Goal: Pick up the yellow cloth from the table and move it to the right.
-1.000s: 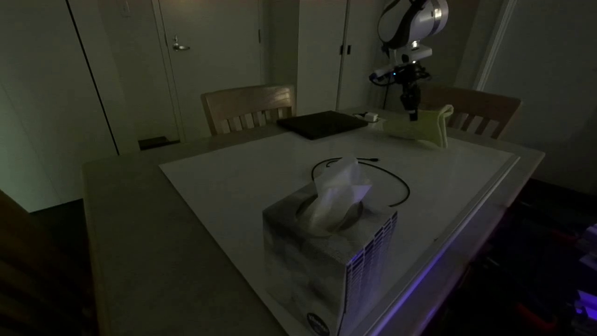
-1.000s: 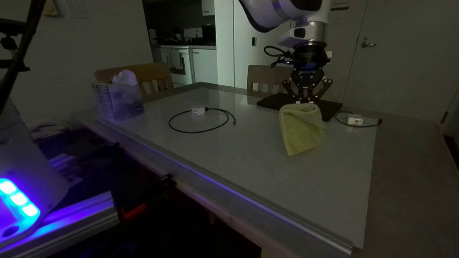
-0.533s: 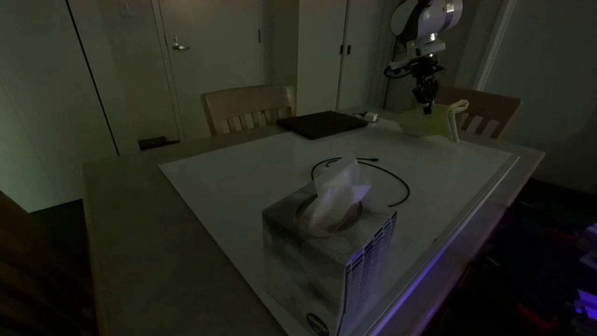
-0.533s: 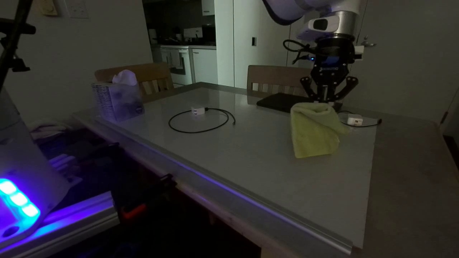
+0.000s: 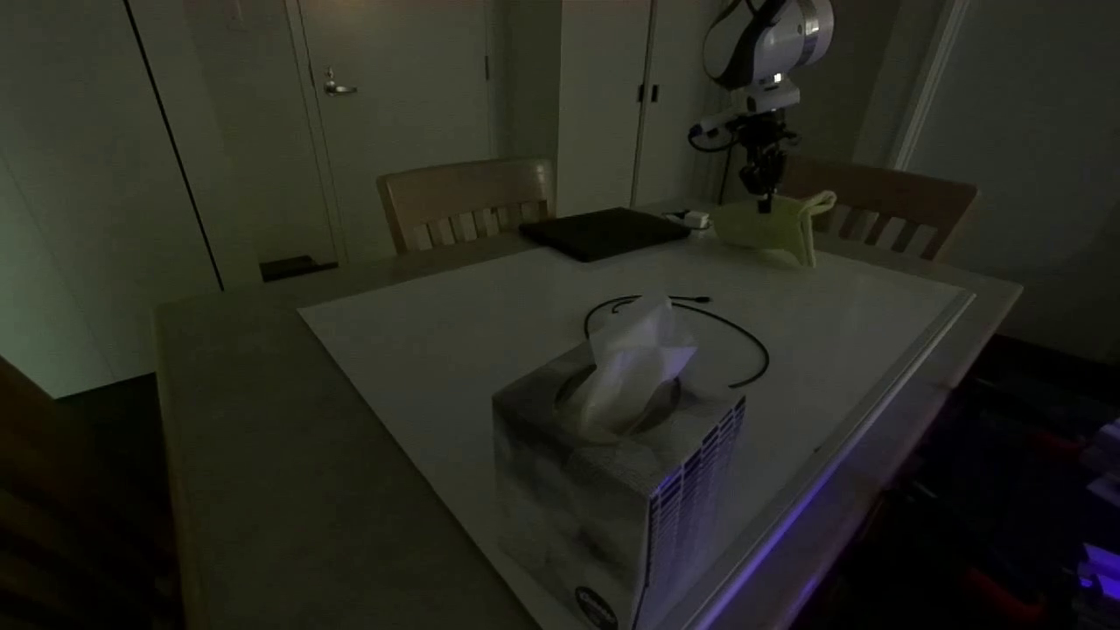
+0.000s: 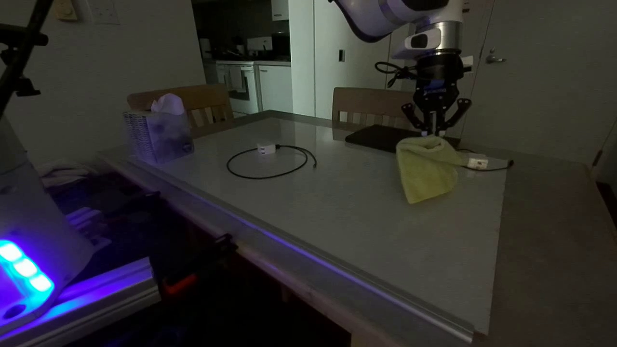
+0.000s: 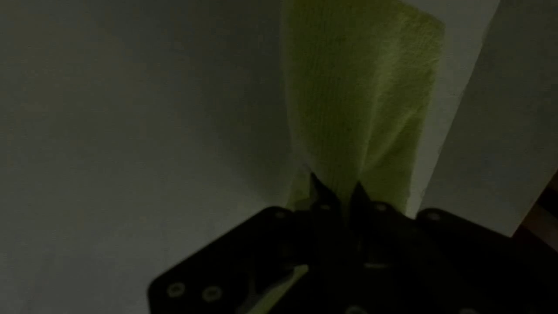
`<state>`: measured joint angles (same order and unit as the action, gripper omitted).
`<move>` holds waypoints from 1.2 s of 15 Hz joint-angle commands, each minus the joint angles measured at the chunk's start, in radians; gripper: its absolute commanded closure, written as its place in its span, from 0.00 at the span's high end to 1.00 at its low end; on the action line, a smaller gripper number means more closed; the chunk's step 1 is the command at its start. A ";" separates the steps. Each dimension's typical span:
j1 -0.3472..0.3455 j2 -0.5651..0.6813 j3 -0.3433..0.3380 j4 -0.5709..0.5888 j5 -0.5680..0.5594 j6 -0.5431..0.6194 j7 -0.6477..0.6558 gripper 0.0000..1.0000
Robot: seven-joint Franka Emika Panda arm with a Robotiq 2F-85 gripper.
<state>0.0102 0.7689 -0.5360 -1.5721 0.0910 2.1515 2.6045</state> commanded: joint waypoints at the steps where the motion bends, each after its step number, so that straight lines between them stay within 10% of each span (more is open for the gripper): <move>1: 0.002 0.000 -0.002 -0.001 0.000 0.000 0.000 0.10; 10: -0.187 0.033 0.243 0.091 -0.009 -0.204 -0.157 0.03; 18: -0.296 0.049 0.271 0.147 0.113 -0.456 -0.188 0.03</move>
<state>-0.2523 0.7978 -0.2721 -1.4625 0.1663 1.7169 2.4140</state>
